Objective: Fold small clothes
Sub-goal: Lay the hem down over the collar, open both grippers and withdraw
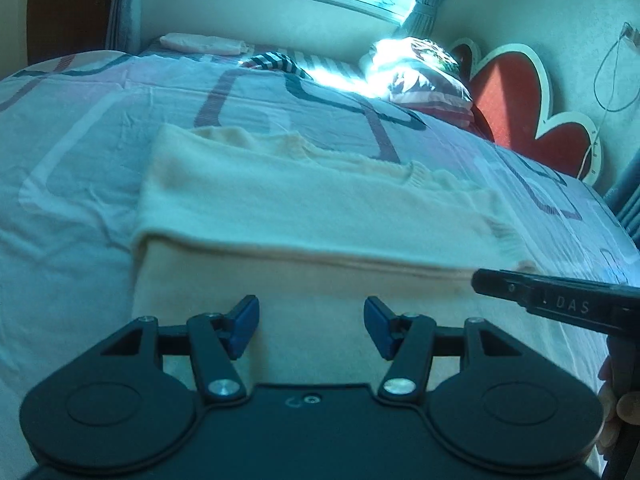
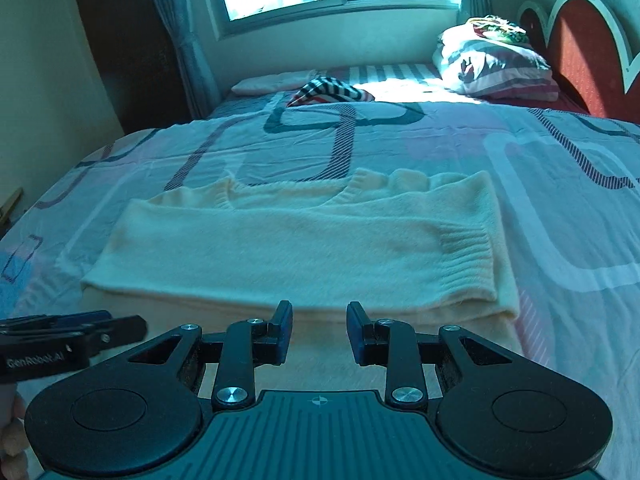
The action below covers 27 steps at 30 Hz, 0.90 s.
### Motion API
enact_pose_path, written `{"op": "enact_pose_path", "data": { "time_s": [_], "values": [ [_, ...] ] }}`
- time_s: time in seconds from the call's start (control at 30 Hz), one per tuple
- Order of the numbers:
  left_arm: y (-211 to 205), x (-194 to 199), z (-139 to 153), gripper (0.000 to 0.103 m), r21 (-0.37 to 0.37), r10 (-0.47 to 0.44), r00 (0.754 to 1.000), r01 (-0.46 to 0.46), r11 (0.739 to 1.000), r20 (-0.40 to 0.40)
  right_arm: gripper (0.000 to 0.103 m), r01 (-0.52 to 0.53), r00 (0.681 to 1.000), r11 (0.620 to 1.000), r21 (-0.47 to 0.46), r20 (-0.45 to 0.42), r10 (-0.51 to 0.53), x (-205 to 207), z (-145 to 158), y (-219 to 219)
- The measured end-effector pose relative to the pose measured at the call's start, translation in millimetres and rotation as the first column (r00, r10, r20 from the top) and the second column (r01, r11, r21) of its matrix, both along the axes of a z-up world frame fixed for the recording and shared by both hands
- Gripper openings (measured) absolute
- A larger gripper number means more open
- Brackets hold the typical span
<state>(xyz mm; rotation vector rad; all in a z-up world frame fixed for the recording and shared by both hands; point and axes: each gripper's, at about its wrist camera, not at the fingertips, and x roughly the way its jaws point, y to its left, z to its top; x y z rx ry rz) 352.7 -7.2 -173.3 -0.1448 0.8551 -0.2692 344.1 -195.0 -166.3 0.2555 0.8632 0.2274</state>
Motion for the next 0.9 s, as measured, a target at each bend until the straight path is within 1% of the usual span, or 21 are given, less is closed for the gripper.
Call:
{"op": "enact_pose_path", "data": {
  "time_s": [0.07, 0.17, 0.27, 0.37, 0.47, 0.57, 0.7, 0.8, 0.9],
  "values": [
    [-6.1, -8.8, -4.8, 0.057, 0.023, -0.017, 1.000, 0.017, 1.000, 0.001, 0.030, -0.033, 0.999, 0.999, -0.009, -0.010, 0.033, -10.3, -3.3, 6.9],
    [-6.7, -16.2, -8.4, 0.057, 0.051, -0.013, 1.000, 0.012, 0.999, 0.006, 0.030, -0.066, 0.997, 0.996, -0.059, -0.031, 0.064, -22.7, -12.8, 9.7],
    [-1.3, -26.9, -7.6, 0.057, 0.075, 0.000, 1.000, -0.001, 0.997, 0.009, 0.030, -0.037, 0.999, 0.993, -0.110, -0.042, 0.032, -37.0, -23.6, -7.3],
    [6.3, -36.8, -6.3, 0.057, 0.089, 0.034, 0.999, -0.035, 0.995, 0.005, 0.030, 0.003, 0.998, 0.995, -0.095, -0.060, -0.009, -47.4, -24.9, -29.9],
    [5.6, -45.2, -0.3, 0.057, 0.092, 0.077, 0.997, -0.076, 0.993, -0.003, 0.030, -0.001, 0.998, 0.998, -0.070, -0.062, -0.003, -54.9, -19.8, -37.8],
    [-2.3, -57.5, 7.8, 0.058, 0.054, 0.091, 0.996, -0.091, 0.994, -0.005, 0.030, -0.040, 0.998, 0.999, -0.018, -0.041, 0.039, -63.1, -8.7, -34.7],
    [-19.2, -76.6, 10.3, 0.059, 0.035, 0.081, 0.997, -0.080, 0.996, -0.022, 0.030, -0.122, 0.992, 0.992, 0.036, -0.024, 0.123, -76.3, 1.3, -16.5],
    [-24.7, -89.5, 7.4, 0.060, 0.044, 0.068, 0.997, -0.067, 0.997, -0.040, 0.030, -0.177, 0.983, 0.983, 0.046, -0.031, 0.179, -87.5, 0.6, -2.0],
    [-21.1, -101.1, 1.4, 0.060, 0.072, 0.064, 0.996, -0.060, 0.996, -0.059, 0.030, -0.190, 0.980, 0.980, 0.054, -0.054, 0.193, -98.3, -5.5, 3.7]
  ]
}}
